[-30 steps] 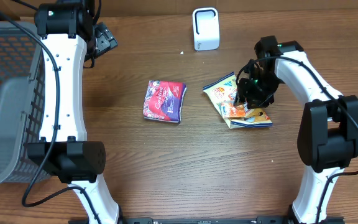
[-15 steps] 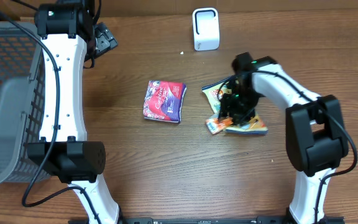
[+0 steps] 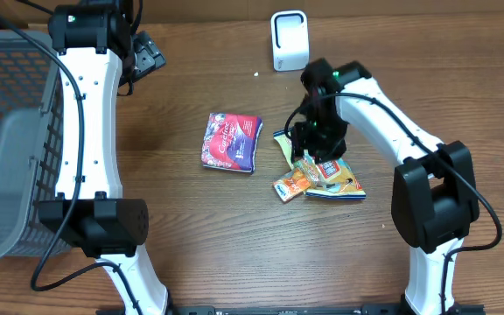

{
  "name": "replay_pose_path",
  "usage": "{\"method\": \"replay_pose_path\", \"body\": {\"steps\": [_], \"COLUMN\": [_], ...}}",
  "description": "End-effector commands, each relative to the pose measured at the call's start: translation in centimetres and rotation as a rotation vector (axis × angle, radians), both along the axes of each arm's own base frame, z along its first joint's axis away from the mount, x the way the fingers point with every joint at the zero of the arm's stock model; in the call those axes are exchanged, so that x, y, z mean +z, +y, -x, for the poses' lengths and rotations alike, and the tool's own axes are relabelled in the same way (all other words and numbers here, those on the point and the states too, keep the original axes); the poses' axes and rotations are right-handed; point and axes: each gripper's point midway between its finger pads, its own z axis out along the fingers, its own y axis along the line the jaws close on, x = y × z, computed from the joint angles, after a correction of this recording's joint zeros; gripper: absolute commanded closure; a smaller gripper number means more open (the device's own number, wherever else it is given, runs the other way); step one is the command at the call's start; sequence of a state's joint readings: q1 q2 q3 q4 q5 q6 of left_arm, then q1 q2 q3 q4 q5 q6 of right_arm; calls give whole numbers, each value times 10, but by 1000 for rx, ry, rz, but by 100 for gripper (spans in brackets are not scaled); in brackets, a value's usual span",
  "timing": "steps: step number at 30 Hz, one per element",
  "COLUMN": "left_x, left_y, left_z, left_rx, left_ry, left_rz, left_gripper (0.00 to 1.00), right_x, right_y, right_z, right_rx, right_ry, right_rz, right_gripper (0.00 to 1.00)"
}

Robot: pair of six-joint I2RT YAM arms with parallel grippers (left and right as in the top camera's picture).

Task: Scan the item barcode

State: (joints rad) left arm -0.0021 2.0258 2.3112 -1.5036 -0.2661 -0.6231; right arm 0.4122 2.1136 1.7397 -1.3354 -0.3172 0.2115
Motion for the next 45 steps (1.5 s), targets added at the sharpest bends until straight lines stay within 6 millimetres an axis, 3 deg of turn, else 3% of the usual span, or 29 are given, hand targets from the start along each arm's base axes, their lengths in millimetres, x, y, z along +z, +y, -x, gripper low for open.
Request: {"method": "replay_pose_path", "body": {"steps": [1,8,15,27,29,33,38,41,45], "left_x": [-4,-4,-4,-4,-4,-4,-4,-4,-4], "left_y": [1,1,1,1,1,1,1,1,1], "left_z": [-2,-2,-2,-2,-2,-2,-2,-2,-2], "left_rx": [14,14,14,14,14,14,14,14,14], "left_ry": [7,7,7,7,7,7,7,7,7], "left_rz": [2,2,2,2,2,2,2,2,2], "left_gripper": [0,0,0,0,0,0,0,0,0], "right_x": [10,-2,-4,-10,-15,-34,-44,-47,-51], "right_y": [2,7,8,38,36,27,22,16,-8], "right_z": [-14,-14,23,16,19,33,38,31,17], "right_rx": [279,613,805,904,903,873,833,778,716], "right_ry": [-153,-258,-166,-273,-263,-205,-177,-184,-195], "right_rz": [-42,-75,-137,-147,-146,-136,-118,-45,134], "right_gripper": [42,37,28,24,25,45,45,52,54]}}
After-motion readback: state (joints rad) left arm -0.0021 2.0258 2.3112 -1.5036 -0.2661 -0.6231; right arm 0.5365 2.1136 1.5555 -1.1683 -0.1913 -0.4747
